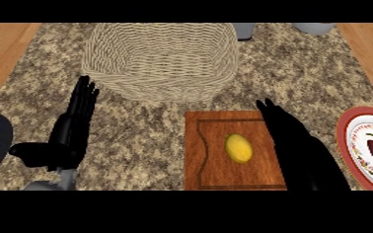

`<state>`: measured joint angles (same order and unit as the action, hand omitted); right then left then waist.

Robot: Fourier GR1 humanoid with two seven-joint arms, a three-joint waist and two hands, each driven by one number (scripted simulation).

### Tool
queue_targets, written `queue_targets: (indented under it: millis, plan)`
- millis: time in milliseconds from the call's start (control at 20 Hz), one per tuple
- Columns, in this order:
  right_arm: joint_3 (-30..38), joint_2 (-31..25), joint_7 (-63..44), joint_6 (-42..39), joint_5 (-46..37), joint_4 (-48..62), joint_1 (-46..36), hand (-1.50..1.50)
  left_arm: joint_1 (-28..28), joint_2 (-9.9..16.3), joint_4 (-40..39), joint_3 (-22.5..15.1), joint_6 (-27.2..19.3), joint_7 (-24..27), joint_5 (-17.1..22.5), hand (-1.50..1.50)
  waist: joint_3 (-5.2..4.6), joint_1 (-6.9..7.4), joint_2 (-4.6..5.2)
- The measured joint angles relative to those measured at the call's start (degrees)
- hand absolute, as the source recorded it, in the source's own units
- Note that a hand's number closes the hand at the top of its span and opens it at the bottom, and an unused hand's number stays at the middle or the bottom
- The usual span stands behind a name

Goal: Pick the lemon from the cutting board and place it in the basket

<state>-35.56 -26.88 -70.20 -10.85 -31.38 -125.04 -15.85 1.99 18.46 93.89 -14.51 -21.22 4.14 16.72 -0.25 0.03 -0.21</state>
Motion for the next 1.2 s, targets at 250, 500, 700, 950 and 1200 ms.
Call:
queue_targets:
  millis: [250,500,700,950,1200]
  plan:
    - [-0.29,3.42,0.10,-0.33,-1.99,3.24,-0.17,-1.50,0.35,-0.03,0.05,0.48,0.39,-0.43,-0.42,0.00,0.10,0.05,0.06]
    - [-1.48,6.75,2.47,0.10,-6.42,5.71,2.45,-1.50,0.71,-1.49,-0.62,0.50,0.43,-0.01,-1.52,0.00,0.18,-0.05,0.11]
    - [-1.63,9.02,4.59,0.21,-9.42,8.26,4.02,-1.50,1.20,-0.91,-0.49,2.18,1.85,-1.14,-1.03,0.00,0.22,-0.01,0.14]
    - [-2.23,11.67,6.21,0.31,-14.57,11.20,5.87,-1.50,0.30,-1.34,1.38,2.14,1.79,-2.36,-2.19,0.00,0.23,0.06,0.12]
    - [-0.96,15.18,7.94,0.32,-18.04,14.96,6.07,-1.50,0.58,-2.41,0.21,3.20,2.93,-1.68,-2.66,0.00,0.23,0.03,0.17]
